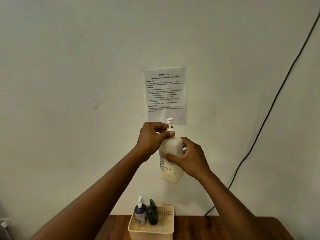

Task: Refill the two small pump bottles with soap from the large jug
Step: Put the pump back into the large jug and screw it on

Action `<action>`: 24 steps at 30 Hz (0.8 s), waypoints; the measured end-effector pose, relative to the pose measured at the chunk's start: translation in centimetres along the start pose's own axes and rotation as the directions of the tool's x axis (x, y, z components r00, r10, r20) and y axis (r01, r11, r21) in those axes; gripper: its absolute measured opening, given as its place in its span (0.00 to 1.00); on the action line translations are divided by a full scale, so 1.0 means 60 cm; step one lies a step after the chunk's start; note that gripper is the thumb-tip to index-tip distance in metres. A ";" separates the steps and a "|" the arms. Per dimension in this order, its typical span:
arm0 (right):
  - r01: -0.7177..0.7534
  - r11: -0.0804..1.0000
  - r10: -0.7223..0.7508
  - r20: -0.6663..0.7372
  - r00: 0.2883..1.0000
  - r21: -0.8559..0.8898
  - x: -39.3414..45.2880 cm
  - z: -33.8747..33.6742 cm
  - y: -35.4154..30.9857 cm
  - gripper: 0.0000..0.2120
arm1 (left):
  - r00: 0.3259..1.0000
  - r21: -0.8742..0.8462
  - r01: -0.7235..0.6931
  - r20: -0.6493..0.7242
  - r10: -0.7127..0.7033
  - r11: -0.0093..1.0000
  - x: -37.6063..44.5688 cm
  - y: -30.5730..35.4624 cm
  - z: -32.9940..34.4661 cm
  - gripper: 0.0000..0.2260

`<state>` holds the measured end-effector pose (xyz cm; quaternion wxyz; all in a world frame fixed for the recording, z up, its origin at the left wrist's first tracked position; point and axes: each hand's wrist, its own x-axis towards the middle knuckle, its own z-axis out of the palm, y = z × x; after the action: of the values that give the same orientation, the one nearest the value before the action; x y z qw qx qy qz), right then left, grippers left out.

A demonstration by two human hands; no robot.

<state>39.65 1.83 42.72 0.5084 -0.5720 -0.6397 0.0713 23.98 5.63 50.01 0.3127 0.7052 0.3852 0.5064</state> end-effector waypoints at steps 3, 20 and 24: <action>-0.002 0.999 0.001 0.025 1.000 0.041 0.000 -0.005 0.000 0.30 | 0.969 -0.103 0.042 0.246 -0.016 0.994 0.003 0.006 -0.014 0.10; 0.023 0.990 -0.035 0.087 0.996 0.139 -0.003 -0.030 -0.010 0.28 | 0.866 -0.271 0.076 0.495 0.071 0.960 0.017 0.020 -0.039 0.12; 0.022 0.991 -0.029 0.058 0.998 0.132 0.003 -0.030 -0.017 0.28 | 0.934 -0.247 0.028 0.352 0.062 0.969 0.014 0.028 -0.025 0.11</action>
<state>40.34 0.76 44.40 0.5265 -0.5266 -0.6558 0.1241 23.07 5.57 52.26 0.4586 0.7441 0.2496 0.4167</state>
